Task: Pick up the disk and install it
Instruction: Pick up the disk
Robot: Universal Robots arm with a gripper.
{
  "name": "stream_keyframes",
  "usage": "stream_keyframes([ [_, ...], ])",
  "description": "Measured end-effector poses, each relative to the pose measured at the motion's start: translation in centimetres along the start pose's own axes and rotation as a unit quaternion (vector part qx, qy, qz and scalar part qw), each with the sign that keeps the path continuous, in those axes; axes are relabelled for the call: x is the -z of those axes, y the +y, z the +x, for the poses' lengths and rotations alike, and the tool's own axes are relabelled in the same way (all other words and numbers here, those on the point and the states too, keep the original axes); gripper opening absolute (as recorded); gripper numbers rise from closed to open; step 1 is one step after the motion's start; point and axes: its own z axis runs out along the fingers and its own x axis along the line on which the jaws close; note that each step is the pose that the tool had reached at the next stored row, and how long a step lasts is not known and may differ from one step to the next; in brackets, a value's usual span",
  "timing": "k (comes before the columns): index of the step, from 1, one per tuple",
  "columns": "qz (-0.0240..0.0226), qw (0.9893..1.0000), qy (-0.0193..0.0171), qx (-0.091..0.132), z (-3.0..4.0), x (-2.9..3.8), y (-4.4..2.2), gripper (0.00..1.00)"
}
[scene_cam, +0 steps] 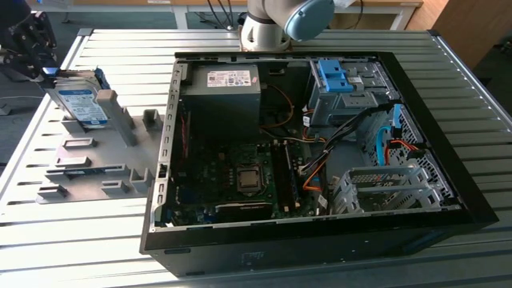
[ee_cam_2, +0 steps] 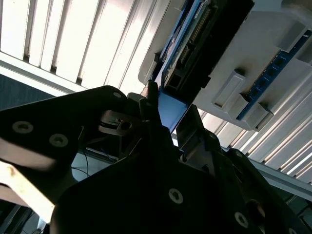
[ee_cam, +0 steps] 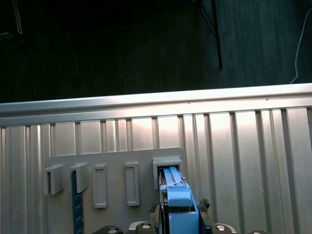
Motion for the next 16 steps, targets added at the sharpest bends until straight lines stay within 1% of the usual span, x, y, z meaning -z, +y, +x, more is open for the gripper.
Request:
stream_keyframes([
  [4,-0.0001,1.0000,0.0000,0.000,0.00,-0.02,-0.02,0.42],
  [5,-0.0004,1.0000,0.0000,0.000,0.00,-0.02,-0.03,0.48],
  [6,-0.0013,1.0000,0.0001,0.000,0.00,-0.01,-0.06,0.48],
  [7,-0.0039,1.0000,0.0004,0.000,0.00,-0.01,-0.11,0.48],
  [9,-0.0123,0.9999,0.0010,0.000,-0.01,-0.10,-0.16,0.48],
  [10,-0.0144,0.9999,0.0012,-0.001,-0.01,-0.17,-0.16,0.48],
  [13,-0.0150,0.9999,-0.0006,-0.001,0.00,-0.37,-0.17,0.48],
  [16,-0.0150,0.9999,-0.0009,-0.001,0.01,-0.63,-0.19,0.48],
])
